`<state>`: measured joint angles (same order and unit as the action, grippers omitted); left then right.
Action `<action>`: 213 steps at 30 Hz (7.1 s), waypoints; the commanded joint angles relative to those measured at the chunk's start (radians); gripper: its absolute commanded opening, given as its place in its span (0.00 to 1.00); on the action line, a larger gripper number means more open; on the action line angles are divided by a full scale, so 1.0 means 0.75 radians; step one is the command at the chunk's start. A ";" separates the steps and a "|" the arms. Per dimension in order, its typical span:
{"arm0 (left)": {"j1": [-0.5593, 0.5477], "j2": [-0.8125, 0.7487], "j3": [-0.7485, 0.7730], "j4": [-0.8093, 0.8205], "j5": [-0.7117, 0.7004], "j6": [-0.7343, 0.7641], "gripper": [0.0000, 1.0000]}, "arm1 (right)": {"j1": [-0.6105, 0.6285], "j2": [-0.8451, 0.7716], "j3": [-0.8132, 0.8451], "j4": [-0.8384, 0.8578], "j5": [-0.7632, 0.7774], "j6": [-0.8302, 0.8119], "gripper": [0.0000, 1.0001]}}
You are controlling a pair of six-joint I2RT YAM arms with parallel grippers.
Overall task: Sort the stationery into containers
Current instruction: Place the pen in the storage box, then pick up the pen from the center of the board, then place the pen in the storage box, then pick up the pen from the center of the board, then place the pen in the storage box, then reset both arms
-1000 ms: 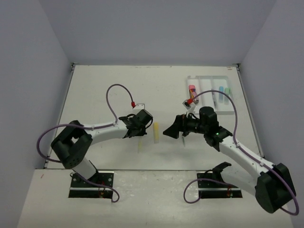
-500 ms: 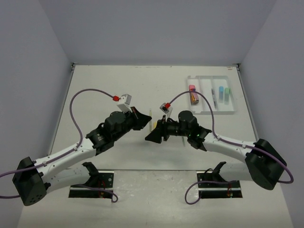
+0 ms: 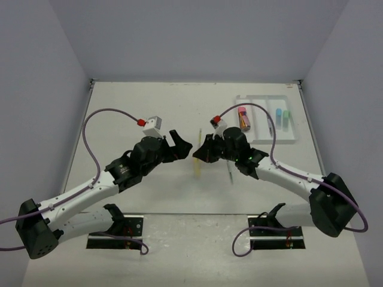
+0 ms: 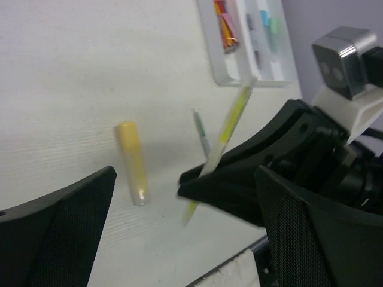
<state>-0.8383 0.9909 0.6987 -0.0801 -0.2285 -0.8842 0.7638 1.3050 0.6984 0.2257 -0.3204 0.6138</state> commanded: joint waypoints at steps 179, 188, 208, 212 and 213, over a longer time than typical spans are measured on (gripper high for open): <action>0.003 -0.246 0.183 -0.810 -0.432 0.492 1.00 | -1.080 1.244 1.601 -1.123 0.939 -1.096 0.25; 0.001 -0.231 0.186 -0.816 -0.442 0.488 1.00 | -1.075 1.170 1.622 -1.263 0.792 -0.925 0.68; 0.009 -0.229 0.279 -1.000 -0.768 0.293 1.00 | -0.499 0.171 0.784 -1.024 0.767 -0.453 0.88; 0.012 -0.249 0.326 -1.026 -0.816 0.279 1.00 | -0.301 -0.208 0.517 -0.949 0.807 -0.360 0.99; 0.014 -0.251 0.339 -1.014 -0.820 0.287 1.00 | -0.267 -0.301 0.479 -0.959 0.825 -0.351 0.99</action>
<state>-0.8330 0.8258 0.8781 -0.8208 -0.7381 -0.6284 0.4917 1.3395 1.1523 -0.5590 0.2427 0.2445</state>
